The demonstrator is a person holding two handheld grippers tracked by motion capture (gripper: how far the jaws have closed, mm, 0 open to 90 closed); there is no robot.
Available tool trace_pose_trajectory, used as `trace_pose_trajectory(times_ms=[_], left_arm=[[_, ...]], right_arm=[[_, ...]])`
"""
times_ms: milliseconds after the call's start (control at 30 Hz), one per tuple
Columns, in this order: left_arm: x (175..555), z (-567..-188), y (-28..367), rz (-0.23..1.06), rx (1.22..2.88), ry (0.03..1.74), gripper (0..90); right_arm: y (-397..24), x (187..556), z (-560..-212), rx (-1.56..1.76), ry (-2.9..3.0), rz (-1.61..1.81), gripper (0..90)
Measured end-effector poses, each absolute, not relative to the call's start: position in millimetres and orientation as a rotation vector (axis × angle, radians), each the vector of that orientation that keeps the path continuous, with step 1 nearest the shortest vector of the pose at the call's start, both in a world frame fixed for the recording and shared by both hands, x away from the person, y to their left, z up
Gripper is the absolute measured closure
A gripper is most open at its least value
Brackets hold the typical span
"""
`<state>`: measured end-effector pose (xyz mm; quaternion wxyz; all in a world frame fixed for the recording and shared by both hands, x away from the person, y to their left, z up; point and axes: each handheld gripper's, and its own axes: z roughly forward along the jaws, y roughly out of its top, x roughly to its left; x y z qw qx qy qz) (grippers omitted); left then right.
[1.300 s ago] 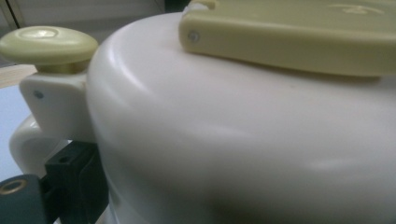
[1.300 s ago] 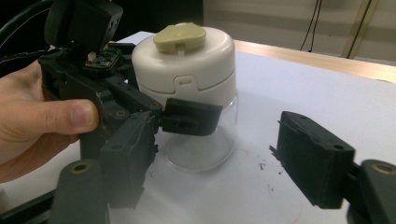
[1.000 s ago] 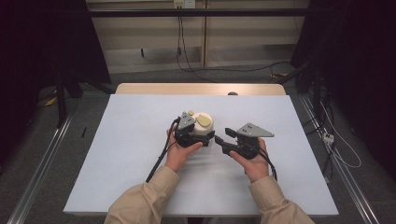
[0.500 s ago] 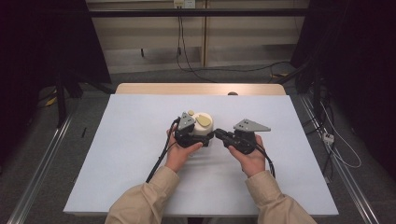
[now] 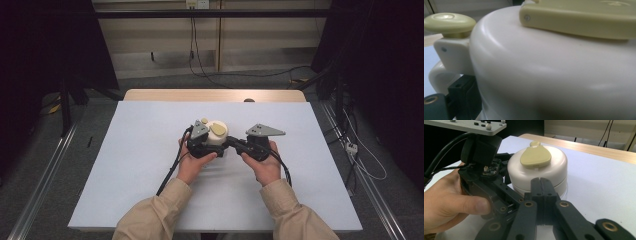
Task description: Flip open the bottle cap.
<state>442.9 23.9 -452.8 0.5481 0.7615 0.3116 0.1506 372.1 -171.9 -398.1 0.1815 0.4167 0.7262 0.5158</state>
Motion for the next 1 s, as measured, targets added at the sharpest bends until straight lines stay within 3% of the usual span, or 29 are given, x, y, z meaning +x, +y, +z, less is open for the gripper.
trace_pose_trajectory(times_ms=[1000], left_arm=[[442.7, -453.1, 23.7, 0.356, 1.804, 0.741, 5.2]], right_arm=[[-164.1, 379.5, -391.7, 1.138, 2.079, 1.41, 90.0]])
